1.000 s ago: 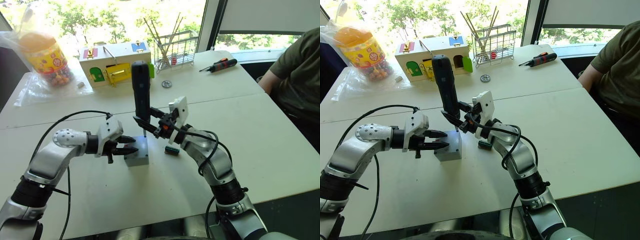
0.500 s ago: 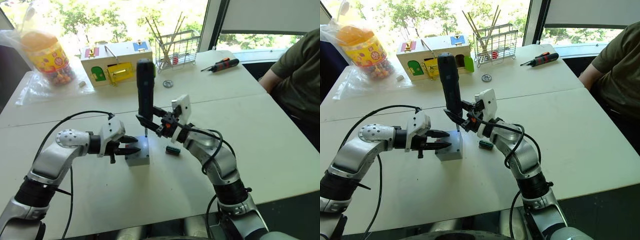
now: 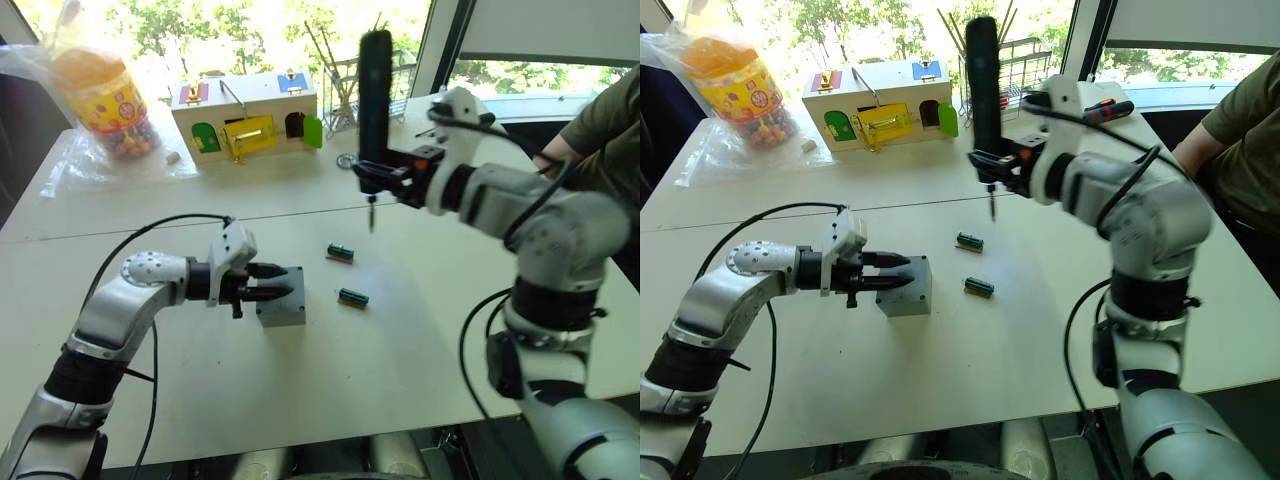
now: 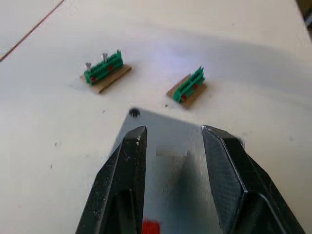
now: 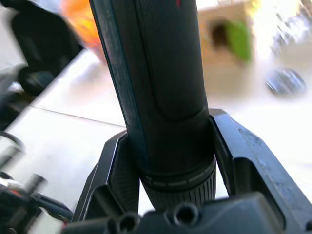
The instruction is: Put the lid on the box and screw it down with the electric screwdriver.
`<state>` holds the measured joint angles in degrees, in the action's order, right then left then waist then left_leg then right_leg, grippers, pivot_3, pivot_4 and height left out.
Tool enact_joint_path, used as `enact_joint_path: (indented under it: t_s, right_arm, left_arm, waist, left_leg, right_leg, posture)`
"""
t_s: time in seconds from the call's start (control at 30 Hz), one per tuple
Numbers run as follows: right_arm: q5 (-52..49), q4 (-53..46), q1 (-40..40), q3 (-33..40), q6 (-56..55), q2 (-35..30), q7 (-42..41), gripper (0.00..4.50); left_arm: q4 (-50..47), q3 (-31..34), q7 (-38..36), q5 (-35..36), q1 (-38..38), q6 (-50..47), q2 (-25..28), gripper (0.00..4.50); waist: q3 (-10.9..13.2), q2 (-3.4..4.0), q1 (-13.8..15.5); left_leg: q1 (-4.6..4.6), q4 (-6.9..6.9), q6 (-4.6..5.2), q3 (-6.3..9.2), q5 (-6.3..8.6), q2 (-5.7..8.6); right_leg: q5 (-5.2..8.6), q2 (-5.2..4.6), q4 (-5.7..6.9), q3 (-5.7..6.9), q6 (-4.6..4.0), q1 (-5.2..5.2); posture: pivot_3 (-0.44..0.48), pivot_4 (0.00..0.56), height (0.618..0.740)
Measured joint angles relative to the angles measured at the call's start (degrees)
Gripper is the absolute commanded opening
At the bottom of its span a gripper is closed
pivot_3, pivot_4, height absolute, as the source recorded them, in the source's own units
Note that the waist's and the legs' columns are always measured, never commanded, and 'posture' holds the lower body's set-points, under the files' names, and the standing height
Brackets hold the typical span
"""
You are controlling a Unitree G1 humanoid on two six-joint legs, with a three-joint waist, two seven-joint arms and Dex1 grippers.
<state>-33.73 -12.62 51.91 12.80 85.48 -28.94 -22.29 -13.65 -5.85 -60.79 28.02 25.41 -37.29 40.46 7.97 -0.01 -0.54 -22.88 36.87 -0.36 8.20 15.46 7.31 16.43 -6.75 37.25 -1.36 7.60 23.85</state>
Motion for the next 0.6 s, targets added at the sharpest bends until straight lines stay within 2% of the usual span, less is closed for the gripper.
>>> enact_joint_path:
  t_s: [0.07, 0.13, 0.2, 0.3, 0.4, 0.6]
  right_arm:
    - [-1.0, 5.1, -0.1, 1.1, 4.7, -7.2, -2.7, 1.77]
    - [-2.0, 9.9, -1.4, -0.2, 6.6, -13.8, -5.4, 1.77]
    - [-3.4, 14.7, -3.5, -4.0, 6.7, -20.3, -8.4, 1.77]
    - [-4.3, 20.6, -5.3, -11.6, 6.7, -26.1, -12.7, 1.77]
    - [-4.5, 26.2, -5.2, -19.4, 6.7, -28.3, -17.0, 1.77]
    - [-1.2, 35.2, 0.9, -27.4, 4.8, -27.6, -21.6, 1.77]
  left_arm:
    - [-2.3, 0.3, -0.5, 0.7, 2.5, -0.2, 0.3, 1.78]
    - [-3.7, -0.3, -1.3, 0.8, 3.4, -0.1, 0.8, 1.78]
    - [-4.1, -1.1, -2.0, 0.7, 4.3, 0.1, 0.9, 1.78]
    - [-4.3, -3.4, -3.5, -0.3, 5.2, 1.0, 1.0, 1.78]
    - [-4.5, -5.9, -4.8, -2.3, 5.8, 2.8, 1.3, 1.78]
    - [-4.5, -8.3, -5.5, -4.8, 5.1, 4.9, 1.6, 1.78]
  waist:
    - [0.1, 0.10, -0.2]
    - [0.1, 0.12, -0.4]
    - [0.2, 0.09, -0.5]
    - [0.6, 0.20, -0.8]
    - [0.7, 0.19, -0.7]
    - [0.9, 0.17, -0.2]
  left_leg:
    - [-0.52, 0.16, 0.04, -0.10, 0.02, 0.02]
    - [-0.59, 0.15, 0.09, -0.21, 0.05, 0.04]
    - [-0.59, 0.15, 0.09, -0.26, 0.05, 0.00]
    - [-0.54, 0.27, 0.08, -0.40, 0.04, -0.06]
    - [-0.52, 0.33, 0.06, -0.43, 0.01, -0.10]
    - [-0.57, 0.32, 0.07, -0.44, 0.02, -0.08]
  right_leg:
    - [-0.01, -0.05, -0.01, -0.01, 0.01, 0.48]
    - [-0.01, -0.10, -0.03, 0.00, 0.02, 0.57]
    - [-0.01, -0.08, -0.03, 0.00, 0.02, 0.58]
    - [-0.03, -0.04, 0.14, -0.05, -0.01, 0.59]
    - [-0.08, -0.01, 0.22, -0.05, -0.07, 0.59]
    - [-0.09, -0.01, 0.12, -0.07, -0.06, 0.62]
  posture:
    - [0.000, 0.150, 0.740]
    - [0.000, 0.150, 0.740]
    - [0.000, 0.150, 0.740]
    - [0.000, 0.150, 0.740]
    - [0.000, 0.150, 0.740]
    - [0.000, 0.150, 0.740]
